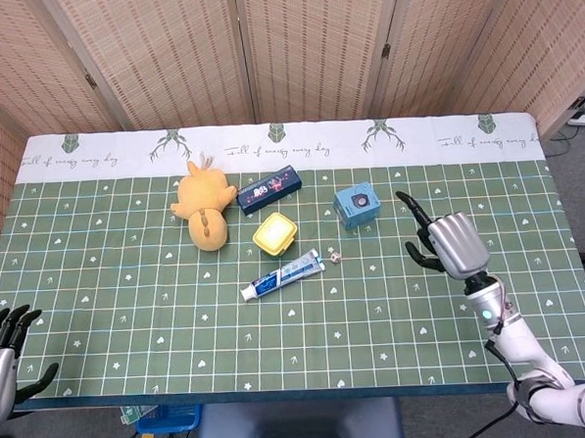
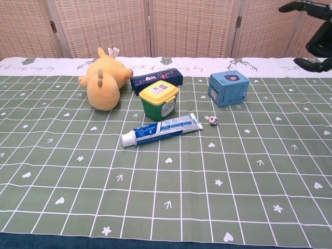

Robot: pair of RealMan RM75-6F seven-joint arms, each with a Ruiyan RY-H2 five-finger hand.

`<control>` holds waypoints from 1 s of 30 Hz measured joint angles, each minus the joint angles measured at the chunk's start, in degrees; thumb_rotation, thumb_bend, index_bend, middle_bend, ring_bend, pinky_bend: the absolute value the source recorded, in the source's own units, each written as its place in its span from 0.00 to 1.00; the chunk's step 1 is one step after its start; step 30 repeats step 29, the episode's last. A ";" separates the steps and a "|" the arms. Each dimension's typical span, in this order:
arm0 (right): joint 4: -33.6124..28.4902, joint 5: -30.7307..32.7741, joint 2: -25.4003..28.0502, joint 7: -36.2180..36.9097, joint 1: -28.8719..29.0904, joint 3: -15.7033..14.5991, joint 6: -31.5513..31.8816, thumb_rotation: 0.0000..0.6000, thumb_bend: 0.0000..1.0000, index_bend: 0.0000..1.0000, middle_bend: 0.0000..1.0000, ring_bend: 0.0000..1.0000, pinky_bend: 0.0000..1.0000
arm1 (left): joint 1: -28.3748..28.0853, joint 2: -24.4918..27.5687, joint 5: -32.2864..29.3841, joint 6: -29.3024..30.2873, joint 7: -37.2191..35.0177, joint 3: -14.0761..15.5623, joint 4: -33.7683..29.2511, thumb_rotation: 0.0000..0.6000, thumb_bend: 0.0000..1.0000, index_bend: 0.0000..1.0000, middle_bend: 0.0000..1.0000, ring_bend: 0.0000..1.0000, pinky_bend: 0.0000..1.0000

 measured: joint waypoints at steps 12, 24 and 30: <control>-14.38 7.07 14.35 -12.41 -5.49 -2.73 -2.52 1.00 0.32 0.06 0.49 0.49 0.64 | -0.13 0.86 0.08 0.22 0.72 -0.31 -0.84 1.00 0.24 0.19 0.15 0.10 0.16; -17.13 4.16 17.96 -9.14 -17.37 -7.35 9.36 1.00 0.30 0.05 0.17 0.15 0.34 | -0.64 -0.20 1.75 1.13 1.39 -0.83 -0.64 1.00 0.24 0.19 0.15 0.10 0.16; -17.21 2.38 18.26 -6.38 -20.75 -8.62 12.62 1.00 0.30 0.05 0.17 0.15 0.34 | -0.59 -0.43 2.20 1.58 2.49 -0.81 -1.59 1.00 0.24 0.19 0.15 0.10 0.16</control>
